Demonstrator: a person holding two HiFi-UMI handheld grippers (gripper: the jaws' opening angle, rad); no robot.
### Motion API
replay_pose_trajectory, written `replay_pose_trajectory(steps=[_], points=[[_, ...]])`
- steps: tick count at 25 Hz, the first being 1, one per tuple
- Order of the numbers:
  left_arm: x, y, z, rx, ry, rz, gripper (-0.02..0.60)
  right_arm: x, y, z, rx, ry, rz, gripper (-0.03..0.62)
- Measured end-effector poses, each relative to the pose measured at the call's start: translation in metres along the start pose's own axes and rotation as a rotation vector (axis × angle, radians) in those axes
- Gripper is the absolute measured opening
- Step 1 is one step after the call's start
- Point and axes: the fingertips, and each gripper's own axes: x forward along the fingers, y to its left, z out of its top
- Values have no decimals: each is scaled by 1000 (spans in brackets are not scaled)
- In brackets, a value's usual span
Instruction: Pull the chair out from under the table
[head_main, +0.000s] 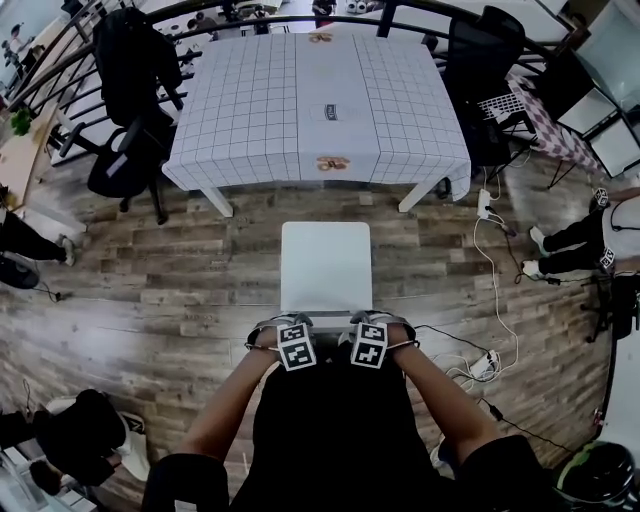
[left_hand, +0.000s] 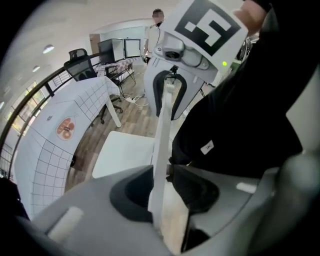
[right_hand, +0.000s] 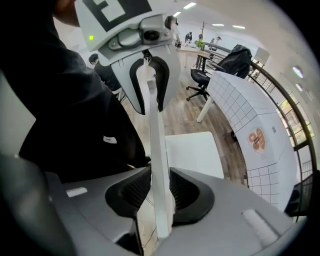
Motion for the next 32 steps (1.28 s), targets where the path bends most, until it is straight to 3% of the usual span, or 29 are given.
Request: replay_pose_trajectory(steps=[5,10,17,22,25,32], points=[[-34,-2,17,-126,-153,32,124,-34,-7,6,86,-103,-62,114],[-81,2,47,-297,-422,44,123,-76,-16,22,176,-291,-109,121],[-165,33,67,-424,-736,268,103,-140,-41,48,368,-569,-225,120],[-221,51,74,-431,-846,416,95,-196,-66,55,547,-766,-345,115],[-248,57,82,-428,-907,484,94,-229,-79,60,602,-862,-416,106],[-270,66,97,-479,-991,523,60,-289,-94,70,679,-1070,-546,64]])
